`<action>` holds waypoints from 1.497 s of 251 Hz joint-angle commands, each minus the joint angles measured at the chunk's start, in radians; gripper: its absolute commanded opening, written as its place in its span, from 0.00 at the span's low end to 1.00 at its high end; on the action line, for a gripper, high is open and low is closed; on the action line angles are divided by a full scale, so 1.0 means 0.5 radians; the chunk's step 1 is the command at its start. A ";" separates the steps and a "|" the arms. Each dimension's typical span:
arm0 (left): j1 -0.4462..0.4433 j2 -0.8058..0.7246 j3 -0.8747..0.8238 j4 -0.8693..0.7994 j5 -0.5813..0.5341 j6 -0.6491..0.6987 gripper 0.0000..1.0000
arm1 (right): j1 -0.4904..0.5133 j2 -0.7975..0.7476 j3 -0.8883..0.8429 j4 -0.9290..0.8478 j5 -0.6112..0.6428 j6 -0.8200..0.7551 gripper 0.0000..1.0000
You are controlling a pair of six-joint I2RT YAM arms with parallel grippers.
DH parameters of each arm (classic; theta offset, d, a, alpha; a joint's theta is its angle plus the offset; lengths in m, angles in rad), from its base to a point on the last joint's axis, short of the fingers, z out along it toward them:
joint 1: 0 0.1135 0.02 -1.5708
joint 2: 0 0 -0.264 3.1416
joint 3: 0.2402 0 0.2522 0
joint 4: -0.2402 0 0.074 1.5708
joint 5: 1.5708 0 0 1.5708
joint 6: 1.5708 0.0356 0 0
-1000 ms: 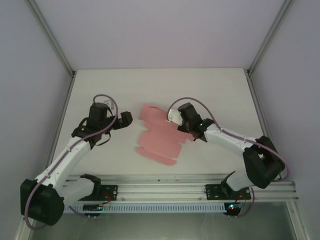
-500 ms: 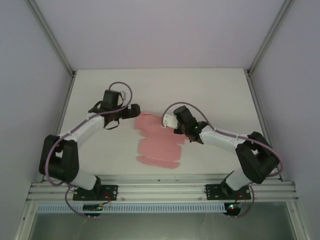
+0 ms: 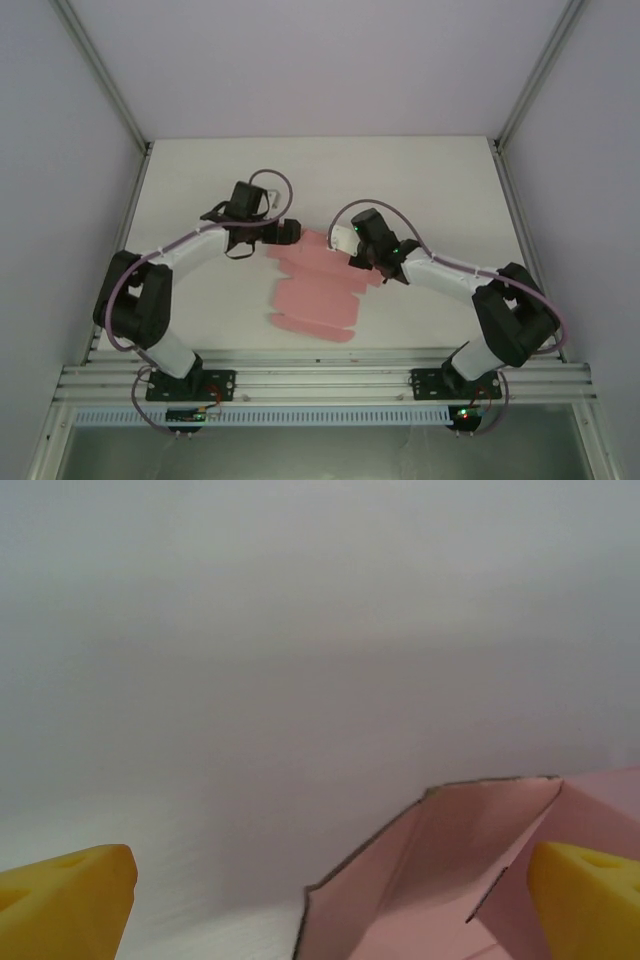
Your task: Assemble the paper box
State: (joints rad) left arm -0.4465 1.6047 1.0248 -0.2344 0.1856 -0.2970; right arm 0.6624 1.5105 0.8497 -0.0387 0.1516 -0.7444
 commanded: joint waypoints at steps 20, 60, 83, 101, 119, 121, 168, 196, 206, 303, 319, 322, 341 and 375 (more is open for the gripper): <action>-0.116 0.027 0.030 0.067 -0.085 -0.022 1.00 | -0.006 -0.069 0.068 -0.131 -0.217 0.133 0.00; -0.241 0.055 0.076 0.109 -0.307 -0.091 1.00 | -0.017 -0.103 0.057 -0.222 -0.445 0.136 0.00; -0.284 0.063 0.088 0.126 -0.471 -0.178 0.99 | -0.034 -0.126 0.042 -0.249 -0.515 0.133 0.00; -0.291 0.056 0.068 0.175 -0.528 -0.290 1.00 | -0.059 -0.143 0.026 -0.258 -0.562 0.134 0.00; -0.302 0.046 0.034 0.203 -0.642 -0.421 1.00 | -0.080 -0.155 0.010 -0.252 -0.583 0.146 0.00; -0.301 0.044 0.030 0.207 -0.655 -0.433 1.00 | -0.083 -0.155 0.010 -0.250 -0.583 0.150 0.00; -0.304 -0.047 -0.089 0.325 -0.623 -0.518 1.00 | -0.158 -0.202 -0.034 -0.197 -0.691 0.217 0.00; -0.298 -0.132 -0.119 0.255 -0.604 -0.477 1.00 | -0.189 -0.230 -0.067 -0.173 -0.685 0.228 0.00; -0.287 -0.188 -0.146 0.219 -0.582 -0.480 1.00 | -0.203 -0.238 -0.079 -0.163 -0.667 0.230 0.00; 0.095 -0.883 -0.633 -0.100 -0.371 -0.556 1.00 | -0.252 -0.286 -0.190 -0.037 -0.596 0.240 0.00; 0.160 -0.915 -0.705 -0.100 -0.310 -0.552 1.00 | -0.254 -0.305 -0.200 -0.027 -0.595 0.239 0.00; 0.169 -0.916 -0.717 -0.102 -0.306 -0.551 1.00 | -0.254 -0.308 -0.201 -0.027 -0.597 0.237 0.00; 0.198 -0.887 -0.760 -0.098 -0.283 -0.543 1.00 | -0.254 -0.329 -0.210 -0.021 -0.601 0.240 0.00; 0.197 -0.797 -0.824 0.111 0.057 -0.443 1.00 | -0.256 -0.338 -0.220 -0.011 -0.589 0.239 0.00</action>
State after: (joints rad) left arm -0.3489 1.1767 0.6277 -0.2440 0.0460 -0.5575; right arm 0.5388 1.3651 0.7486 -0.0685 -0.1429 -0.6422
